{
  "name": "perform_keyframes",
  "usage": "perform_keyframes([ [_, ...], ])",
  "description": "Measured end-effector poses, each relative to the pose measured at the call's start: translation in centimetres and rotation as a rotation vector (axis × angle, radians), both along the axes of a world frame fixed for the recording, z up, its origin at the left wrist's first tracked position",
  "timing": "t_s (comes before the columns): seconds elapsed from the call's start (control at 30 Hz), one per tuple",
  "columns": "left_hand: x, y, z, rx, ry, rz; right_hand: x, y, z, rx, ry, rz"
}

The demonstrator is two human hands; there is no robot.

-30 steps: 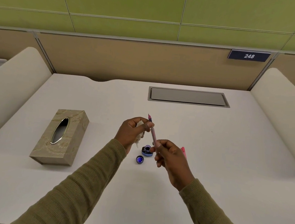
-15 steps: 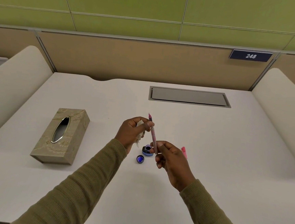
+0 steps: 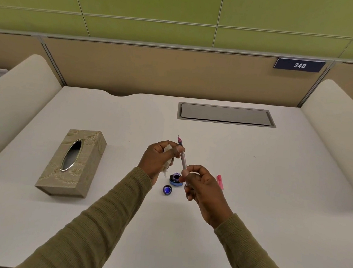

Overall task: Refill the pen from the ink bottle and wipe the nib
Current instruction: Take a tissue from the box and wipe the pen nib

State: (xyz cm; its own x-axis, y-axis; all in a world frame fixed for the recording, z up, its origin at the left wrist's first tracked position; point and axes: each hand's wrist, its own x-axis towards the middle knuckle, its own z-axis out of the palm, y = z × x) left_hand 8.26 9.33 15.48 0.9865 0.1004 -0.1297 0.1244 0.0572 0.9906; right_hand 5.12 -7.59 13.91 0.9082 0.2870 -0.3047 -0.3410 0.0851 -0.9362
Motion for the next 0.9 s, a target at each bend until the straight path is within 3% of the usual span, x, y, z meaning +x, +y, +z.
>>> perform_keyframes([
  [0.9,0.19,-0.37,-0.11,-0.006,-0.005,-0.023,0.52,-0.08,-0.30,-0.073,-0.040,-0.061],
])
